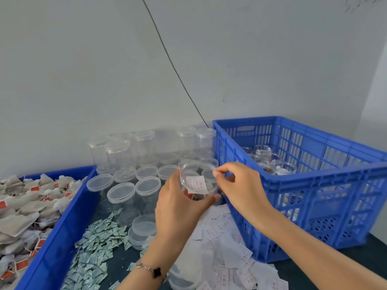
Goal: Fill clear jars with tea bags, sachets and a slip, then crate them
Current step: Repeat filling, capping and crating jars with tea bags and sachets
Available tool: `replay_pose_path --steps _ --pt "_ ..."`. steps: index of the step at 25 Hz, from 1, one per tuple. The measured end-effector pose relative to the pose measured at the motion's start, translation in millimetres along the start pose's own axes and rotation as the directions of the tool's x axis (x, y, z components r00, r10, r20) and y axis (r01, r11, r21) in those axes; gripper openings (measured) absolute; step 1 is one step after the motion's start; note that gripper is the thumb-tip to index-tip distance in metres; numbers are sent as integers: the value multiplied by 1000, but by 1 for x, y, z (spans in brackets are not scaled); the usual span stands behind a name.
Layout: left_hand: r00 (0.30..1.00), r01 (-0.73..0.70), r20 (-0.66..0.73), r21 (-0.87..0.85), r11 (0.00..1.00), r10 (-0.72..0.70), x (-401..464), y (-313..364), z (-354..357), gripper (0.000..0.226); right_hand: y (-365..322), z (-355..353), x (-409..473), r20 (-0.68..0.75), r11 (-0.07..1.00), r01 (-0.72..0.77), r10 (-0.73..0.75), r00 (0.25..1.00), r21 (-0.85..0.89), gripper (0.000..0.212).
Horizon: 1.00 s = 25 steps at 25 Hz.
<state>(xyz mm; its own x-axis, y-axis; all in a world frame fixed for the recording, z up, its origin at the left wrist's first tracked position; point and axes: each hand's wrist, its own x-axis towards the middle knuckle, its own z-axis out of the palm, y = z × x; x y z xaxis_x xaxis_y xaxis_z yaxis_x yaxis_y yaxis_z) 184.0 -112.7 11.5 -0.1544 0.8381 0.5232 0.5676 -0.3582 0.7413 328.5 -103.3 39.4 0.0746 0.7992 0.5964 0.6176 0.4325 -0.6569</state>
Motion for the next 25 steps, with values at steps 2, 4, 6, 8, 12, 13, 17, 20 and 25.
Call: replay_pose_path --steps 2,4,6,8,12,13,17,20,25 --pt "997 -67 -39 49 997 69 16 25 0 87 -11 -20 17 4 999 -34 33 999 35 13" --pt "987 -125 -77 147 981 138 34 49 2 101 -21 -40 38 50 975 -141 135 990 171 12" --pt "973 -179 -100 224 958 206 55 72 10 105 -26 -62 57 44 955 -198 193 980 221 16" --pt "957 -246 -98 222 944 272 74 94 21 103 -25 -83 73 -44 970 -168 178 983 178 17" --pt "954 -293 51 -29 956 294 106 131 63 87 -5 -123 102 -156 985 -168 171 973 30 13" --pt "952 -281 104 -86 956 289 114 138 77 90 3 -134 112 -173 982 -180 168 970 -57 13" --pt "883 -340 320 -63 938 342 150 157 137 119 41 -176 155 -158 868 -275 229 960 -413 16" --pt "806 -531 371 108 841 461 171 170 178 96 71 -191 177 -192 774 -330 269 944 -540 16" --pt "621 -780 436 262 568 652 188 179 230 58 112 -203 196 -209 618 -346 284 936 -706 20"
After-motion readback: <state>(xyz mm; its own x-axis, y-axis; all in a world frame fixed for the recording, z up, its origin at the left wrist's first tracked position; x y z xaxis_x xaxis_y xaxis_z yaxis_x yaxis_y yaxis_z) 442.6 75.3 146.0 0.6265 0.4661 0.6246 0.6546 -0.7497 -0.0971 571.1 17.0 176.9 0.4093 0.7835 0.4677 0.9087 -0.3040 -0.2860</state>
